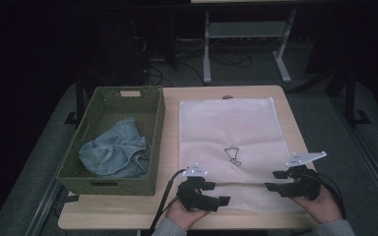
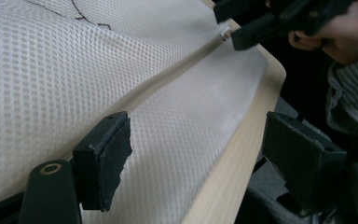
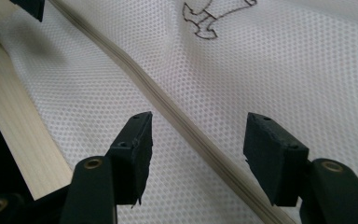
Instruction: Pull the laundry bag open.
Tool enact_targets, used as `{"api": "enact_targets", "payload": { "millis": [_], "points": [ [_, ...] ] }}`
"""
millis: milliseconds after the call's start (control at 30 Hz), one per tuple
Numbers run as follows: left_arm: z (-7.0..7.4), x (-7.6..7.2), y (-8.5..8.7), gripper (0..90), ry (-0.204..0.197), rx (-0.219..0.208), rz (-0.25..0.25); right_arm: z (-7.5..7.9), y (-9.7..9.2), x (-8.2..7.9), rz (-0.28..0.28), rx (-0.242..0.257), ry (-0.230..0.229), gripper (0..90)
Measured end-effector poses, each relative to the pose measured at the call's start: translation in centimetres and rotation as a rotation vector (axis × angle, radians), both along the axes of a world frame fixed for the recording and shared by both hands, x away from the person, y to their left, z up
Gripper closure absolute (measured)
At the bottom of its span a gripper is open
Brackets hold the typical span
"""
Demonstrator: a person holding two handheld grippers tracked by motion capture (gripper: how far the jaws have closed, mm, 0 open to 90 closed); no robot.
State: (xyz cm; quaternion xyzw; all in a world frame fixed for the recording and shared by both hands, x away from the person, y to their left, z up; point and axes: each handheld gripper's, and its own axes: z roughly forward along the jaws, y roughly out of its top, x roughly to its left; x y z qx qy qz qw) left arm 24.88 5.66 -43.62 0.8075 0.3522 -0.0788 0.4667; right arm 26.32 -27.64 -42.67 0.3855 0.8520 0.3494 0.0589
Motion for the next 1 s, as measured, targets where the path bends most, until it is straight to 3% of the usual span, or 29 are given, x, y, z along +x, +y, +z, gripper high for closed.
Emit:
{"api": "enact_targets", "payload": {
  "millis": [167,400,700,1000],
  "points": [
    [0.0,1.3,-2.2,26.4,0.068,0.044,0.025,0.1,-1.1,-0.1,-0.013,-0.021,0.004,45.4],
    [-0.2,2.1,-4.6,27.0,0.123,0.040,0.026,0.2,-2.4,-0.4,-0.020,-0.053,0.030,49.8],
    [-0.5,3.3,-7.4,29.4,0.165,0.025,0.016,-0.1,-4.5,-0.4,-0.071,-0.051,0.059,50.6],
    [-0.2,4.0,-9.5,32.1,0.178,0.036,0.006,-0.1,-6.1,-0.4,-0.135,-0.031,0.091,49.8]
  ]
}}
